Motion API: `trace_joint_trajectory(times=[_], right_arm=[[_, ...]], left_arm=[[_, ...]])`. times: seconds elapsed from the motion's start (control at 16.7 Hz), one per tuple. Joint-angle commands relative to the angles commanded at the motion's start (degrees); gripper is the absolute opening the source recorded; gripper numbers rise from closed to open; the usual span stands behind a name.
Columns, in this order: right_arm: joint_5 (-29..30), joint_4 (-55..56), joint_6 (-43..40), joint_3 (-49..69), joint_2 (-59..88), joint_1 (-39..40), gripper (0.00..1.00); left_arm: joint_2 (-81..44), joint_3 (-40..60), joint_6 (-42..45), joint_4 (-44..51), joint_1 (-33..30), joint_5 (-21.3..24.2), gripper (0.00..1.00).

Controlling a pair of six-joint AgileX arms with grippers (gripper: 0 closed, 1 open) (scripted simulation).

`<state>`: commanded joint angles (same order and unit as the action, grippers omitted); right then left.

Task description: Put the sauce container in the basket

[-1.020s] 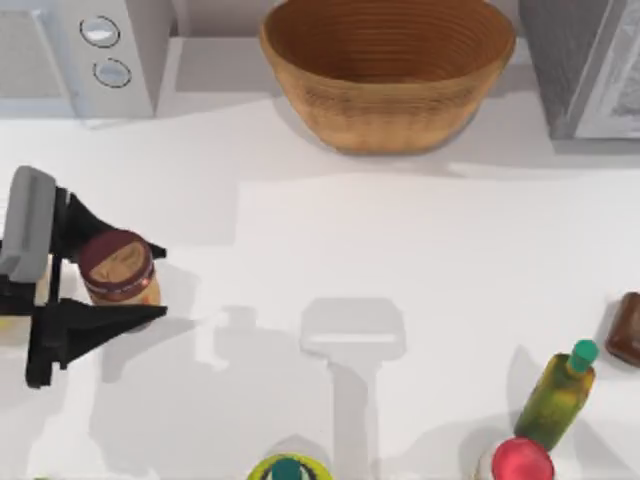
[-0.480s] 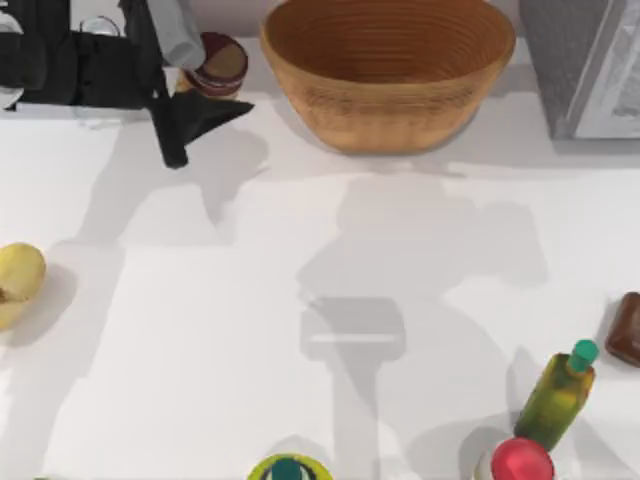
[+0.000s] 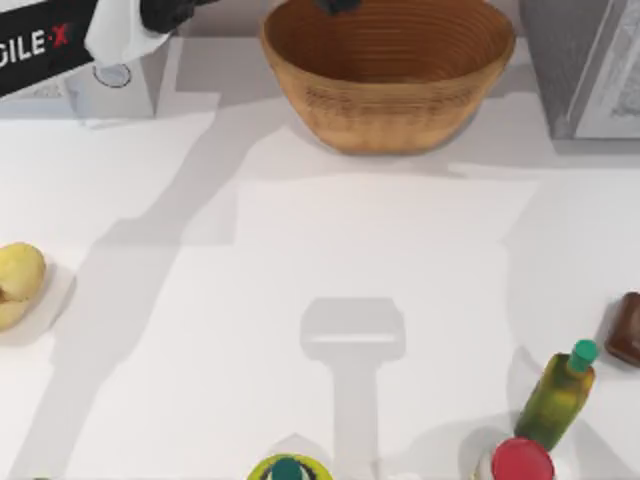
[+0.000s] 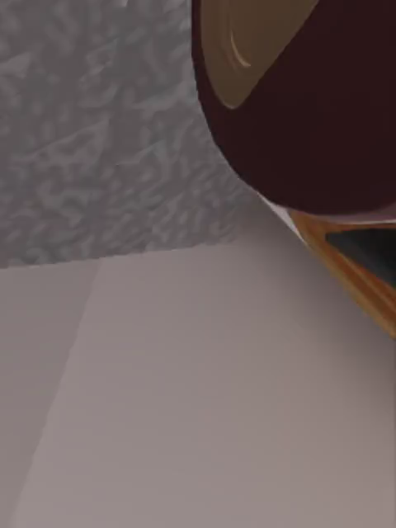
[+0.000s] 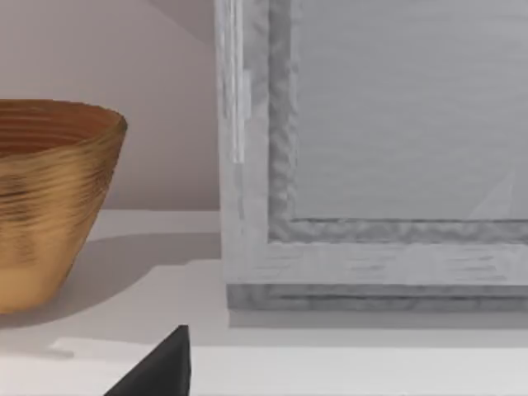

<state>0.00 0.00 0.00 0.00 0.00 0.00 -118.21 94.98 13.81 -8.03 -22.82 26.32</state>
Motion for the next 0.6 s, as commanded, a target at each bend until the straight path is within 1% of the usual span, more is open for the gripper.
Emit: trace_joint_trajectory(times=[0.12, 0.24, 0.6], right_arm=[[0.0, 0.0, 0.0, 0.0, 0.0, 0.0, 1.0], [0.0, 0.0, 0.0, 0.0, 0.0, 0.0, 1.0], [0.0, 0.0, 0.0, 0.0, 0.0, 0.0, 1.0]], left_arm=[[-1.5, 2.0, -5.1, -1.8, -1.5, -2.7, 0.0], [-2.4, 2.9, -7.7, -2.6, -2.1, -4.1, 0.0], [-2.4, 2.9, -7.9, -2.6, -1.9, -4.2, 0.0]])
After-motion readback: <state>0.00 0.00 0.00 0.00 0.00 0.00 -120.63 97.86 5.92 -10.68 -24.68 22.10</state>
